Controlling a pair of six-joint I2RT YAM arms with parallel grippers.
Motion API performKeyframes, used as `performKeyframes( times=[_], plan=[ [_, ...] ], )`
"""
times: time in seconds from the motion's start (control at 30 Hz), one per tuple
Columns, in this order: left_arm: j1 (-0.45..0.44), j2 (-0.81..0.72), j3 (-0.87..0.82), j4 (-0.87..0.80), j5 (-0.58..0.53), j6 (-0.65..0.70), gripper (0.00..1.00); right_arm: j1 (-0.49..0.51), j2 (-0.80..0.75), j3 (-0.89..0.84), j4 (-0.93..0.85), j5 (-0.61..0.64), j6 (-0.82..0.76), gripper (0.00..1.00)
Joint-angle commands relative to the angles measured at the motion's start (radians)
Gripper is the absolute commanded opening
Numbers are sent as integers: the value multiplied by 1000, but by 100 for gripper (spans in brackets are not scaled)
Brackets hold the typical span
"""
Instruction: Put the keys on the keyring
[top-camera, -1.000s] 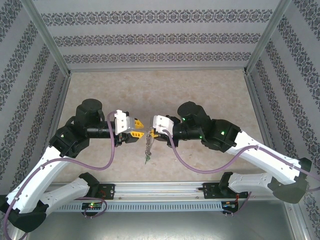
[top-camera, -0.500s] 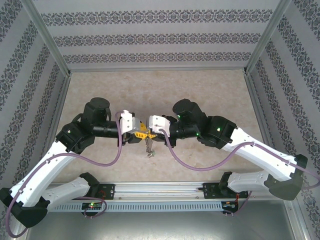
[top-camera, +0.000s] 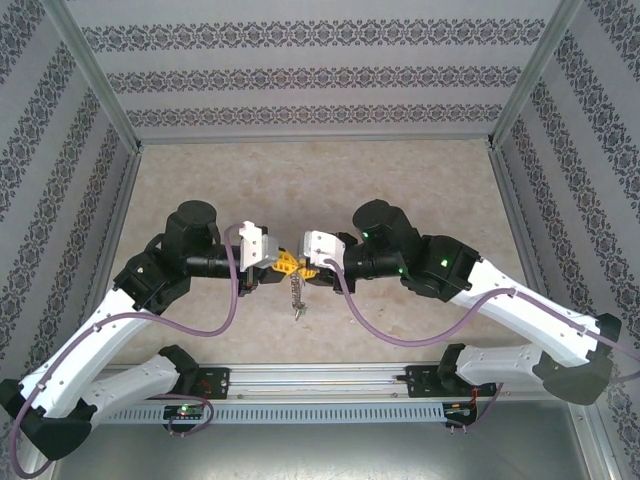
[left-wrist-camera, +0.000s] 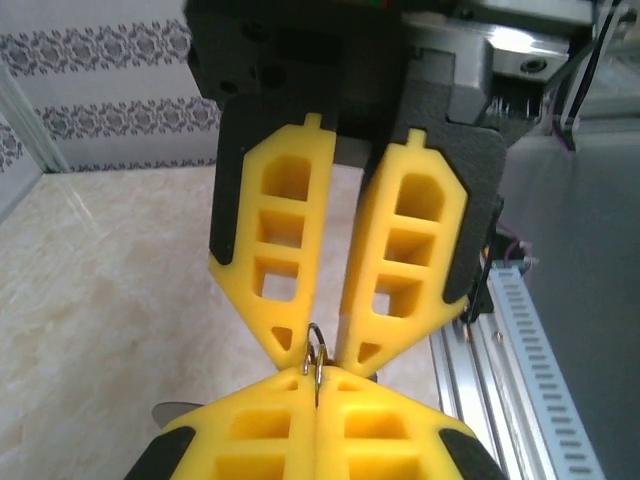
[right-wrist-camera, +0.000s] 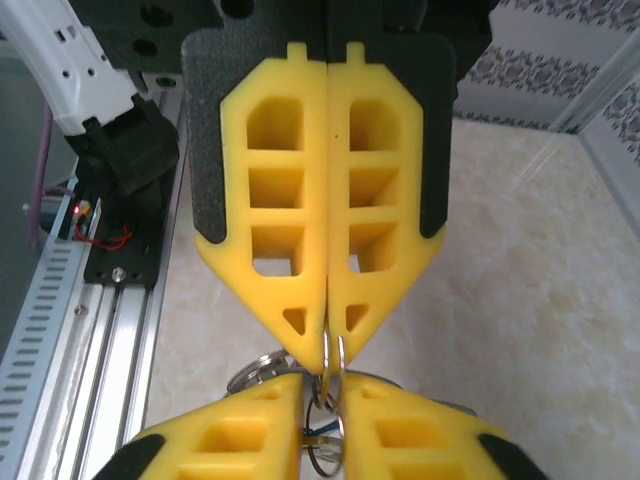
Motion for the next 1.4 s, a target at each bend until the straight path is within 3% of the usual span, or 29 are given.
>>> performKeyframes(
  times=[0.0, 0.2, 0.33, 0.43, 0.53, 0.63, 0.7, 0.8, 0.93, 1.17, 1.27, 1.37],
  plan=[
    [-10, -34, -41, 260, 61, -151, 0, 12, -43, -53, 85, -30, 29, 22],
    [-11, -72, -109, 433, 93, -268, 0, 12, -79, -83, 123, -22, 47, 18],
    [-9, -81, -128, 472, 107, -300, 0, 12, -96, -97, 151, -16, 52, 10],
    [-9, -72, -114, 414, 105, -264, 0, 12, -96, -92, 158, -10, 49, 1],
    [-10, -44, -61, 261, 81, -181, 0, 12, -86, -68, 132, 28, 41, 0],
    [-12, -16, -1, 73, 16, -61, 20, 11, -52, -11, 52, 88, 18, 0],
    [-14, -1, 26, -17, -30, 4, 22, 12, -16, 35, -14, 111, 2, 0],
    [-17, 28, 64, -113, -72, 75, 17, 12, 30, 94, -87, 122, -17, 0],
    [-21, 51, 89, -168, -97, 121, 0, 14, 39, 116, -94, 106, -22, 0],
    [-21, 31, 59, -58, -68, 55, 0, 14, 0, 78, -48, 88, -5, 0],
    [-20, -9, 6, 136, -17, -67, 0, 14, -22, 34, -5, 77, 14, 14],
    [-15, -35, -50, 334, 18, -193, 0, 14, -38, -4, 33, 51, 40, 20]
  ],
)
